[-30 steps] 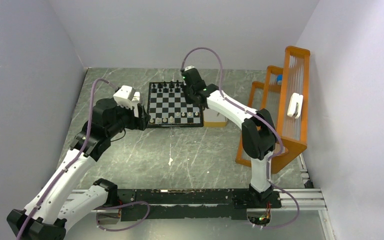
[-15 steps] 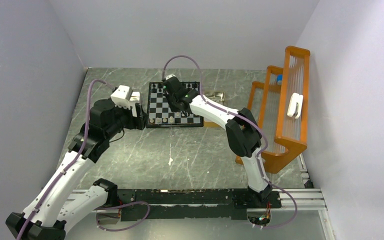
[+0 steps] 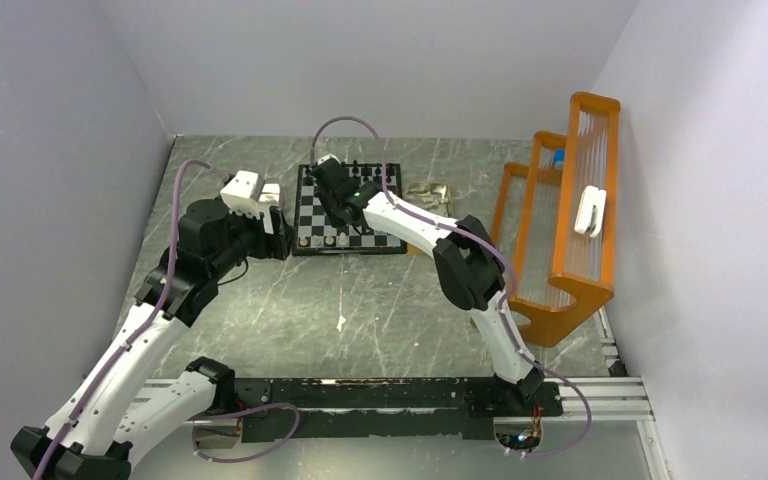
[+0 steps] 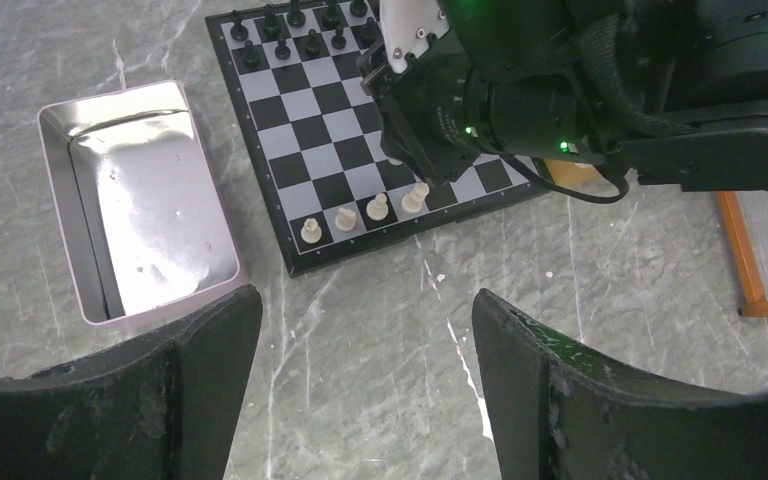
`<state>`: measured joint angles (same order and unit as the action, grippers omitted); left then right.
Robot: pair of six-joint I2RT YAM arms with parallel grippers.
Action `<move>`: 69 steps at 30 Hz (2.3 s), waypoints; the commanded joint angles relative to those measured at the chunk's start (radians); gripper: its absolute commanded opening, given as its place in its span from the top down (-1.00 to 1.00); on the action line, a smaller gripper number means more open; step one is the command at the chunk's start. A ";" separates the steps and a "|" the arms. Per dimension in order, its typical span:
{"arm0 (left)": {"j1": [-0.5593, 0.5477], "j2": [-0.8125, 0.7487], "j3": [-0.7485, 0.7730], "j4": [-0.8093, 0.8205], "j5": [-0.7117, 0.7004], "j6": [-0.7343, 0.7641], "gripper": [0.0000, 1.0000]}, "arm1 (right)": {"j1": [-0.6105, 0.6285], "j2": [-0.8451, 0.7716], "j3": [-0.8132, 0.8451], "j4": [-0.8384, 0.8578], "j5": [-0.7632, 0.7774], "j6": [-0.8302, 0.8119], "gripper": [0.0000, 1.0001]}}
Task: Set up the chess pieces on the board
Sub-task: Place the chess piece on the chessboard.
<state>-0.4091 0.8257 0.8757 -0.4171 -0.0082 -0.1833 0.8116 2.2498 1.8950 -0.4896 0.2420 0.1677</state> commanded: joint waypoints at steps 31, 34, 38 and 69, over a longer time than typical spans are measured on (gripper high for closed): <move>0.009 -0.009 0.002 -0.005 -0.001 -0.002 -0.63 | 0.016 0.125 0.111 -0.083 0.045 -0.019 0.65; 0.009 -0.008 0.002 -0.005 -0.001 -0.002 -0.63 | 0.016 0.132 0.120 -0.090 0.041 -0.019 0.64; 0.009 -0.009 0.002 -0.005 -0.001 -0.003 -0.63 | 0.015 0.140 0.130 -0.101 0.040 -0.019 0.63; 0.009 -0.012 0.002 -0.008 -0.001 -0.002 -0.64 | 0.014 0.131 0.240 -0.121 0.098 -0.053 0.20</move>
<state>-0.4091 0.8192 0.8757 -0.4175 -0.0078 -0.1829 0.8211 2.4023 2.0911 -0.6048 0.2996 0.1337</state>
